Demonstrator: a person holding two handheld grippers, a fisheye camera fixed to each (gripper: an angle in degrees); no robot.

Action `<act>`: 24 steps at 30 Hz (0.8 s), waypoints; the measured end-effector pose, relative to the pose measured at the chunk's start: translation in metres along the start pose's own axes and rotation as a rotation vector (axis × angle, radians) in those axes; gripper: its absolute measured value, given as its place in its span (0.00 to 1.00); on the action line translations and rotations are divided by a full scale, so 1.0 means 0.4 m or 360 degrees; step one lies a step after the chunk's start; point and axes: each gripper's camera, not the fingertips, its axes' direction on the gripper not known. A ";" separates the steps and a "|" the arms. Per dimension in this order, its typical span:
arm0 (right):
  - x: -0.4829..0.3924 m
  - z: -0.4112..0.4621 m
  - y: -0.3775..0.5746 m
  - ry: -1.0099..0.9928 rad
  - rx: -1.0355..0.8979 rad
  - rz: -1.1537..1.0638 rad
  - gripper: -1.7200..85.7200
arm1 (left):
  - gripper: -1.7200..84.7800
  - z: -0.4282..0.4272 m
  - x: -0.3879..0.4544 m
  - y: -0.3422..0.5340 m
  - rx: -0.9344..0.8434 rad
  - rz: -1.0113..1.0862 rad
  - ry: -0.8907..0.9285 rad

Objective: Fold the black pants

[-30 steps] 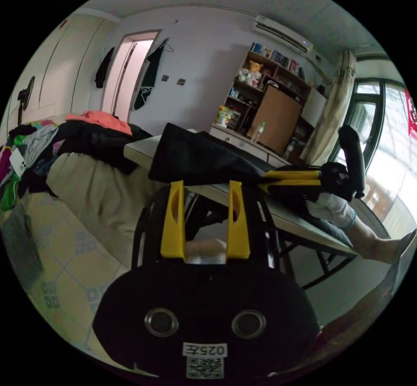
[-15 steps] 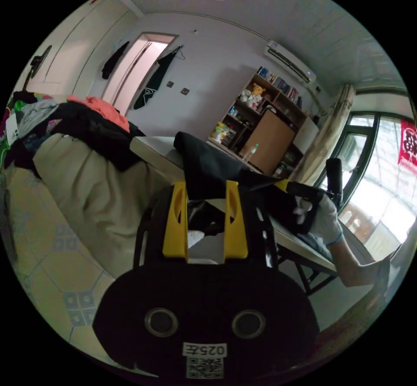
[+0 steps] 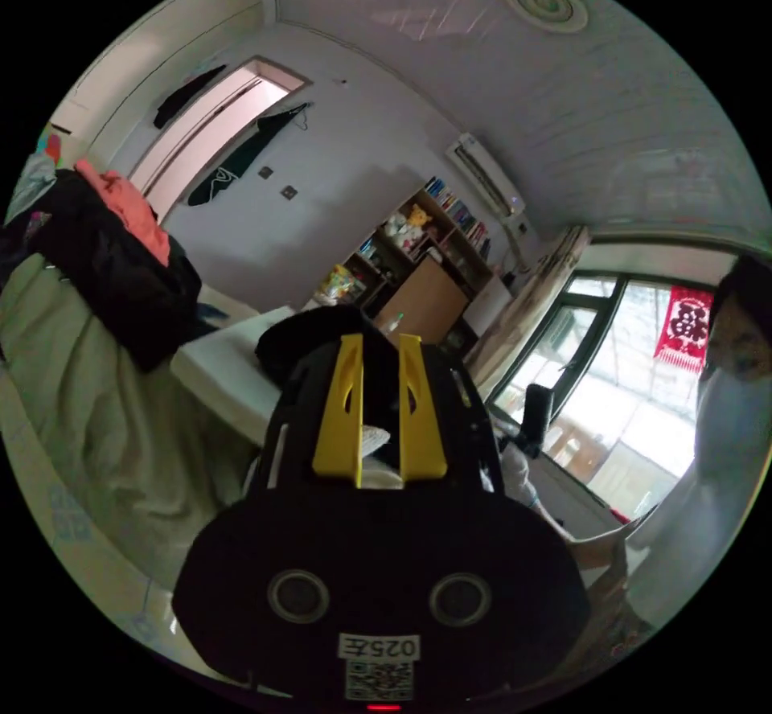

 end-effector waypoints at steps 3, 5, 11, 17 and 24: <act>0.035 0.012 -0.007 -0.0113 0.0068 0.0061 0.11 | 0.05 0.090 0.037 -0.074 -0.0048 0.0086 0.0023; 0.066 0.027 -0.016 -0.0158 0.0055 0.0123 0.14 | 0.05 0.159 0.056 -0.103 -0.0097 0.0130 0.0009; 0.121 0.105 -0.063 0.0118 -0.0095 0.0131 0.15 | 0.05 0.388 0.126 -0.113 -0.0278 0.0423 -0.0309; 0.258 0.177 -0.149 -0.0029 -0.0314 0.0346 0.01 | 0.05 0.448 0.143 -0.070 -0.0324 0.0383 -0.0294; 0.504 0.181 -0.202 -0.0178 -0.0321 0.0689 0.01 | 0.07 0.469 0.271 0.089 -0.0871 0.1027 -0.0460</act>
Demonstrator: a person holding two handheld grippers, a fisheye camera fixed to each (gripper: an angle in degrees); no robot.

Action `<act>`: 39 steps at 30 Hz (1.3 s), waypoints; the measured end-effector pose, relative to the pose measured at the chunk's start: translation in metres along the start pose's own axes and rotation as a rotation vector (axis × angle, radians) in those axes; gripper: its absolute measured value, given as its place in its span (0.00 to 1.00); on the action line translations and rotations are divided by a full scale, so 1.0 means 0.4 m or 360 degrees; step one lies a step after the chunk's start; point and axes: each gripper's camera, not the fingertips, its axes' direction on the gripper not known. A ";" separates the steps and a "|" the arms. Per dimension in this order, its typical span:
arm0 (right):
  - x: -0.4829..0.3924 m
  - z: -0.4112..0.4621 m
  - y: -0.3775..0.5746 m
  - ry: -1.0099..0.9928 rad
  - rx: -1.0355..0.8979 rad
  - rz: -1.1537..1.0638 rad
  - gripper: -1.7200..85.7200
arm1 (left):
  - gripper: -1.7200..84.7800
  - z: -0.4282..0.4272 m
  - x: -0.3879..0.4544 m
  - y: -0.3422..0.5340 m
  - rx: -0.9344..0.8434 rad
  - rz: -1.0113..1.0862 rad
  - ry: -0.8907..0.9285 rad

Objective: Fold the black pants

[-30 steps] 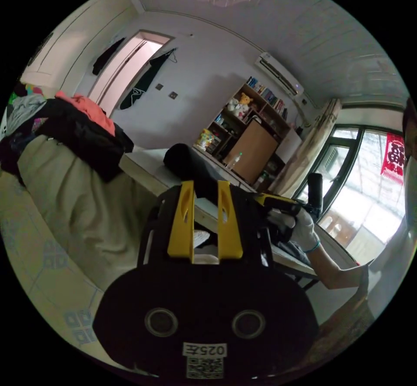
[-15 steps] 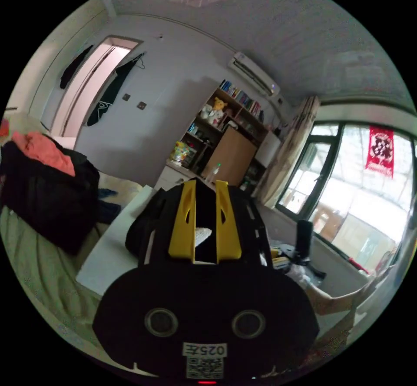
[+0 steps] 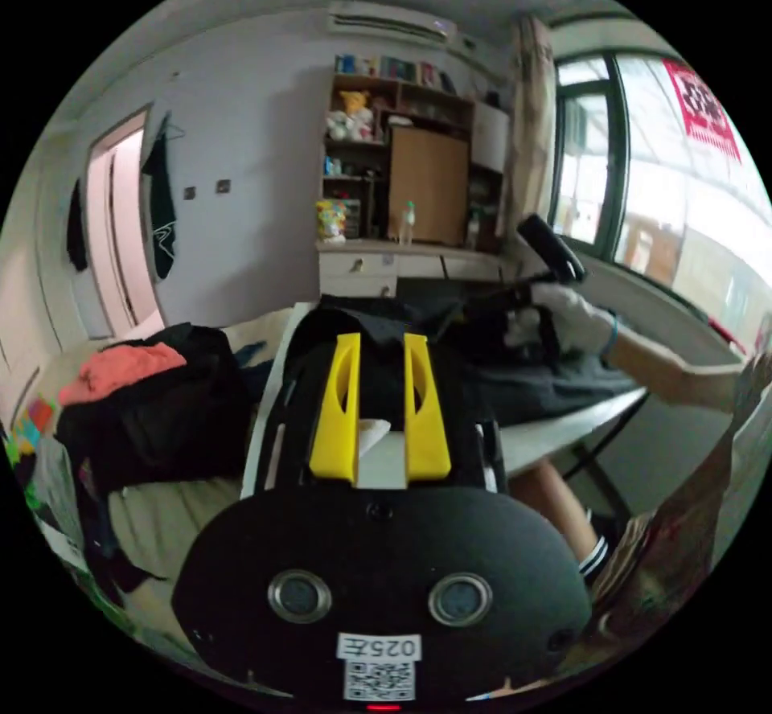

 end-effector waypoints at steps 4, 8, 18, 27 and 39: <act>0.059 0.060 -0.080 0.0133 -0.0174 -0.0048 0.01 | 0.09 0.130 0.092 -0.028 -0.0312 0.0257 -0.0103; 0.139 0.124 -0.140 0.0217 -0.0371 -0.0020 0.01 | 0.08 0.206 0.159 -0.047 -0.0310 0.0318 -0.0127; 0.337 0.071 -0.144 -0.0358 -0.0219 0.0172 0.01 | 0.04 0.242 0.126 -0.017 -0.0267 -0.0084 0.0030; 0.337 0.028 -0.159 -0.0262 -0.0196 0.0175 0.01 | 0.01 0.519 0.129 -0.159 -0.0700 -0.0087 0.0025; 0.233 -0.054 -0.214 -0.0522 -0.0347 0.0184 0.01 | 0.01 0.400 0.214 -0.152 -0.1044 0.0154 -0.0167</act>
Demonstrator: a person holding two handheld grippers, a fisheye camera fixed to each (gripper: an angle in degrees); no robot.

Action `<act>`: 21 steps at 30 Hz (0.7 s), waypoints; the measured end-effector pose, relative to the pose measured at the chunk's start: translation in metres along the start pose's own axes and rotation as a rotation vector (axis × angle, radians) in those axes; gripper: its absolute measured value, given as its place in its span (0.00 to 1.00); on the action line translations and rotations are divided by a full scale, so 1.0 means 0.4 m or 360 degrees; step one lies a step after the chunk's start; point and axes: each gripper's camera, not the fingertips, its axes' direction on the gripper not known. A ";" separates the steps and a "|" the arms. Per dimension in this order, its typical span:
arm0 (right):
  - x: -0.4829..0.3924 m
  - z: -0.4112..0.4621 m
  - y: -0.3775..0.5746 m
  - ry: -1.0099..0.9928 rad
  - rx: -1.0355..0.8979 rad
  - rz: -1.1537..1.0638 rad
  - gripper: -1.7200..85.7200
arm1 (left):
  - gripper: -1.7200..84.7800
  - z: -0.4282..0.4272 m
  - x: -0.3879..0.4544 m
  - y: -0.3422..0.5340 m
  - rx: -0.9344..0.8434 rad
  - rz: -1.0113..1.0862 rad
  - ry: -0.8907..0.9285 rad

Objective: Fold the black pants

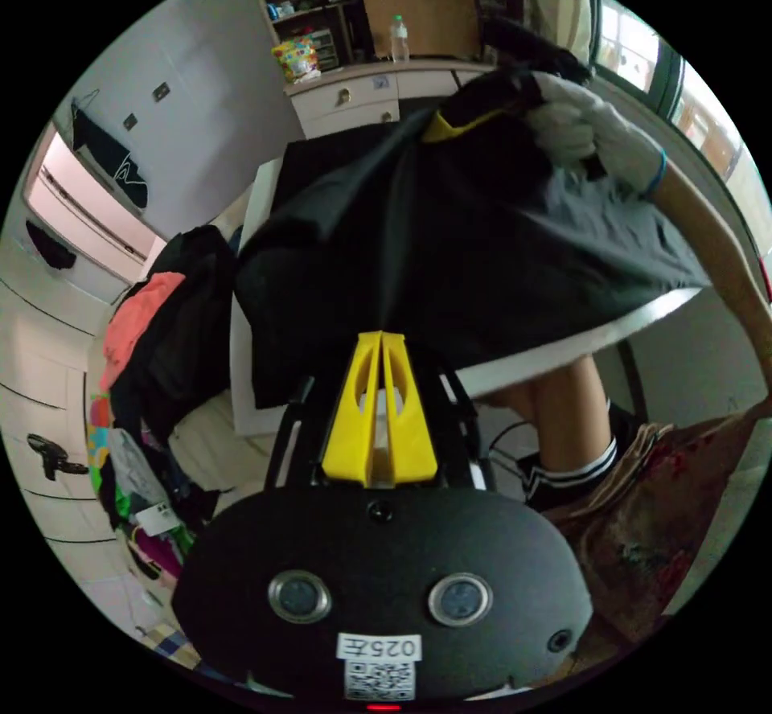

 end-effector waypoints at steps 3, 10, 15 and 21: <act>-0.010 0.064 -0.003 0.0160 -0.0173 -0.0027 0.01 | 0.01 -0.023 -0.002 0.052 0.0034 -0.0009 0.0011; -0.006 0.015 0.138 -0.0105 -0.0152 -0.0021 0.01 | 0.01 -0.034 -0.113 0.110 0.0150 -0.0173 0.0315; -0.038 -0.198 0.342 -0.0027 0.0171 -0.0013 0.01 | 0.01 -0.052 -0.134 0.122 0.0132 -0.0169 0.0280; -0.324 -0.382 0.812 0.0623 0.0900 -0.0385 0.01 | 0.01 -0.063 -0.189 0.201 0.0313 -0.0225 0.0341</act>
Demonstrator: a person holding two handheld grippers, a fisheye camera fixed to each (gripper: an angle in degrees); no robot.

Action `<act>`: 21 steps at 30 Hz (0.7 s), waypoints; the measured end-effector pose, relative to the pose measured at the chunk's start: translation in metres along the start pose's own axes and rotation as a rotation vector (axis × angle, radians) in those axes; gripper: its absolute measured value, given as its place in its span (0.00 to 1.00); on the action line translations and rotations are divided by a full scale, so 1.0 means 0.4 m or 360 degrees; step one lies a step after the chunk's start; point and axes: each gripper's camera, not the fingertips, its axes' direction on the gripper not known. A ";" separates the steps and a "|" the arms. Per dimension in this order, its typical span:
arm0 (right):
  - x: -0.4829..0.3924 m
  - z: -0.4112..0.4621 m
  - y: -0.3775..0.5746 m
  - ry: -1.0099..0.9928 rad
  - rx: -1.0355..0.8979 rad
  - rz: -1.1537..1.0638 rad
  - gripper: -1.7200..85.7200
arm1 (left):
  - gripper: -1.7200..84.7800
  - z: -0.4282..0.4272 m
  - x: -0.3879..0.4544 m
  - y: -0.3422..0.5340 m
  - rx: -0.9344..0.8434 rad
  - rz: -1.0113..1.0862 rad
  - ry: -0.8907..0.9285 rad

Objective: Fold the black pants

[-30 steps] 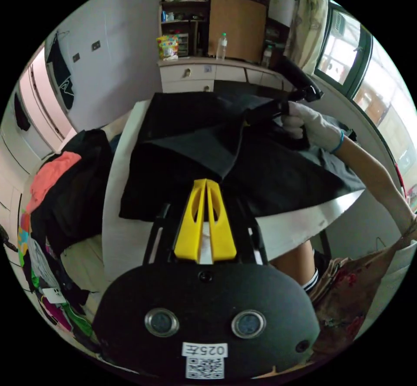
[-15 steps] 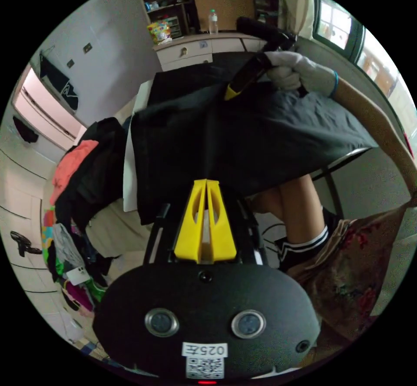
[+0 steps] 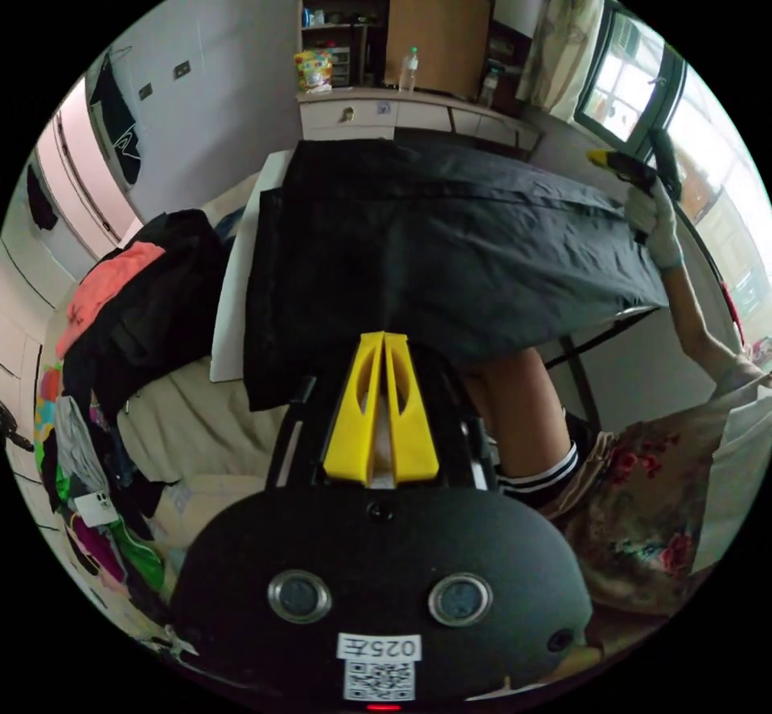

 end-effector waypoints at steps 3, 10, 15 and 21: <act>-0.178 -0.220 0.203 0.0342 0.0404 -0.0061 0.01 | 0.01 -0.019 -0.030 0.053 0.0144 -0.0097 0.0037; -0.294 -0.474 0.576 0.1093 0.0405 0.0372 0.03 | 0.01 -0.062 -0.093 0.091 0.0160 -0.0215 0.0080; -0.228 -0.692 0.846 0.1407 0.0470 0.0902 0.18 | 0.01 -0.114 -0.120 0.149 0.0310 -0.0276 -0.0051; -0.209 -0.818 1.060 0.1706 0.0791 0.1211 0.22 | 0.10 -0.168 -0.104 0.396 0.1119 -0.0855 0.0065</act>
